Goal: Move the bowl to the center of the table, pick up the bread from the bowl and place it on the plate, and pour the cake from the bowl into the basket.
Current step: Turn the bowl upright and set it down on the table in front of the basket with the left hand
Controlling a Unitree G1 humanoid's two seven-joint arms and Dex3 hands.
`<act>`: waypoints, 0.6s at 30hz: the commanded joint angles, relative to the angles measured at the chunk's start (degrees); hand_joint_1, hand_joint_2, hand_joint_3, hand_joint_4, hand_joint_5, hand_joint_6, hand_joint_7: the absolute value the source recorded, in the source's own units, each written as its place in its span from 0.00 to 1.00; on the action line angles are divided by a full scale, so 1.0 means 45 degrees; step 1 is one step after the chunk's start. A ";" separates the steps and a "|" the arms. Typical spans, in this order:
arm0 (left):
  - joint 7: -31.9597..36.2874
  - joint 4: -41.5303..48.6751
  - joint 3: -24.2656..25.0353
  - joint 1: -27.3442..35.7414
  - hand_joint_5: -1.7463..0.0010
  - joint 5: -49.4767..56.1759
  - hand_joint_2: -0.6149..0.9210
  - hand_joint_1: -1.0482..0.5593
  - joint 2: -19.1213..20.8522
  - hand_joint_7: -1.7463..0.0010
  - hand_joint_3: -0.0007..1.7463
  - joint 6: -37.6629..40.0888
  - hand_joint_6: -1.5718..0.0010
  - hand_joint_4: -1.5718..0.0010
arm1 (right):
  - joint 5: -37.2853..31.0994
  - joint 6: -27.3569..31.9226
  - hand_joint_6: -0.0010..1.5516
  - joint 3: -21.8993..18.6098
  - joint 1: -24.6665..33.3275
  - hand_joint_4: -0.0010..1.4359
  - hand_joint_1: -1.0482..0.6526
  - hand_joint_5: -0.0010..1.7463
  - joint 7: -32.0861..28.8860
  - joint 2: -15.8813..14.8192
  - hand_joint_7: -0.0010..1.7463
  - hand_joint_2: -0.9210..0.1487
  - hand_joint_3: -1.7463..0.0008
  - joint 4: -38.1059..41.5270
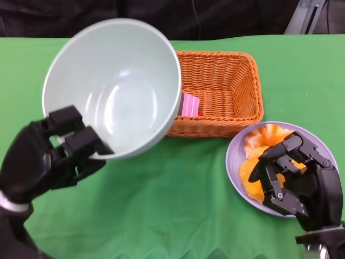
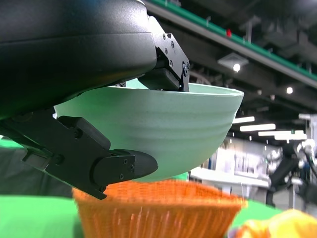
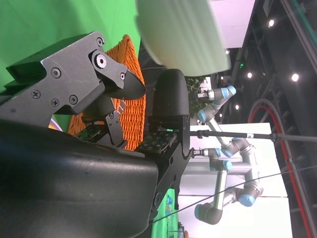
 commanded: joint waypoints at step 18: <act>0.1312 -0.1885 -0.0846 0.1851 0.16 0.0718 1.00 0.62 0.1245 0.20 0.20 0.0508 0.66 0.62 | -0.0041 0.0785 0.44 -0.0135 0.0198 0.50 0.56 0.96 -0.0117 -0.0109 0.75 0.27 0.45 -0.0693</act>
